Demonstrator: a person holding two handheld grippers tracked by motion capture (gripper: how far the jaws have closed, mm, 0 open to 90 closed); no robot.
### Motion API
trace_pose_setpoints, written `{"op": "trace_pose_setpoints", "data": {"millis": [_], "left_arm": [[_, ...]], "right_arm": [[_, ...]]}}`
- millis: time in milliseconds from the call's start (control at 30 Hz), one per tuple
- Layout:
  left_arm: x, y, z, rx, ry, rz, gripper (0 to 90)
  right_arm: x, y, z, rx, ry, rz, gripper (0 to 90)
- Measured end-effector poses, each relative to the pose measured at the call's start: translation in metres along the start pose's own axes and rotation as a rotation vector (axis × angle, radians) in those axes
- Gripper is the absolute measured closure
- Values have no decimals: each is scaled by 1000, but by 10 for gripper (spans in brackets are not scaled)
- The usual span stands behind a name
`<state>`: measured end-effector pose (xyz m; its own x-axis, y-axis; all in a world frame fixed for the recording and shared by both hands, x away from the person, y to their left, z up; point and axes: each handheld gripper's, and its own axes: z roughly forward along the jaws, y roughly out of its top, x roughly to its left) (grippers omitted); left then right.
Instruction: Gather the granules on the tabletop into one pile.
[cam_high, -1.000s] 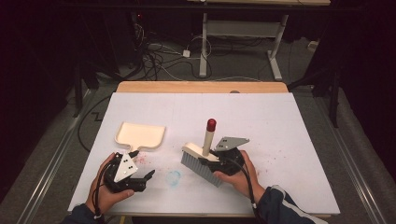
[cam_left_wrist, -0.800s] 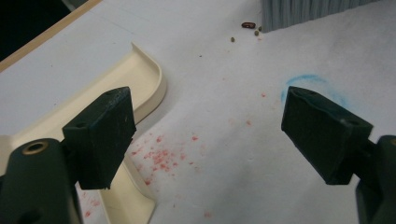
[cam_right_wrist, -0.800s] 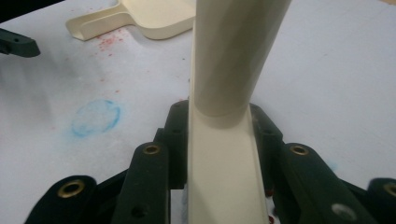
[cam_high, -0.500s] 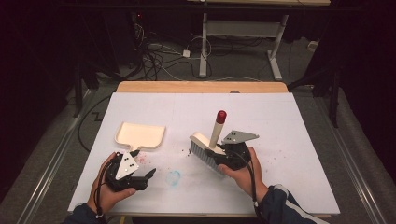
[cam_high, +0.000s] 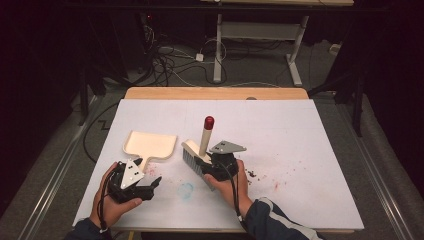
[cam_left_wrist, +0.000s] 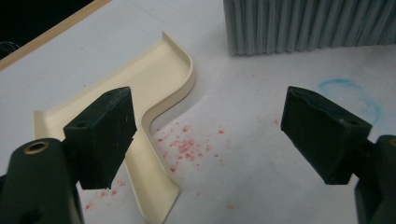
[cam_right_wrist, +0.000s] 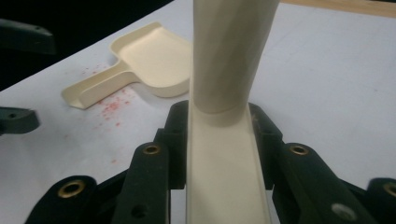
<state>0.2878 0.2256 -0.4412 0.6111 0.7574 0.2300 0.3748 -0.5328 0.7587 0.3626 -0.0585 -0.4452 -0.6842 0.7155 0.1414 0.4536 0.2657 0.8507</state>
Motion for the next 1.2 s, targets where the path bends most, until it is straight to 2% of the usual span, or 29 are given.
{"op": "trace_pose_setpoints", "data": {"millis": [133, 367, 500, 600, 767, 967, 1133, 1200], "left_arm": [[-1, 0, 0, 5, 5, 16, 173], [-6, 2, 3, 36, -12, 43, 173], [-9, 2, 6, 59, -29, 46, 174], [-10, 2, 8, 70, -38, 58, 173], [-12, 3, 11, 80, -52, 65, 173], [-13, 3, 13, 86, -56, 75, 173], [-10, 3, 11, 66, -61, 57, 170], [-10, 3, 10, 58, -58, 63, 170]], "right_arm": [[-16, -4, -4, 17, -45, 30, 665], [-34, -12, -26, 41, -46, 78, 665], [-42, -12, -44, 27, -86, 72, 668], [-50, -14, -50, 32, -83, 101, 668], [-52, -14, -58, 24, -96, 95, 669], [-51, -8, -71, -4, -67, 89, 669], [-52, 1, -95, -55, -52, 40, 669], [-56, 3, -106, -62, -55, 19, 668]]}}
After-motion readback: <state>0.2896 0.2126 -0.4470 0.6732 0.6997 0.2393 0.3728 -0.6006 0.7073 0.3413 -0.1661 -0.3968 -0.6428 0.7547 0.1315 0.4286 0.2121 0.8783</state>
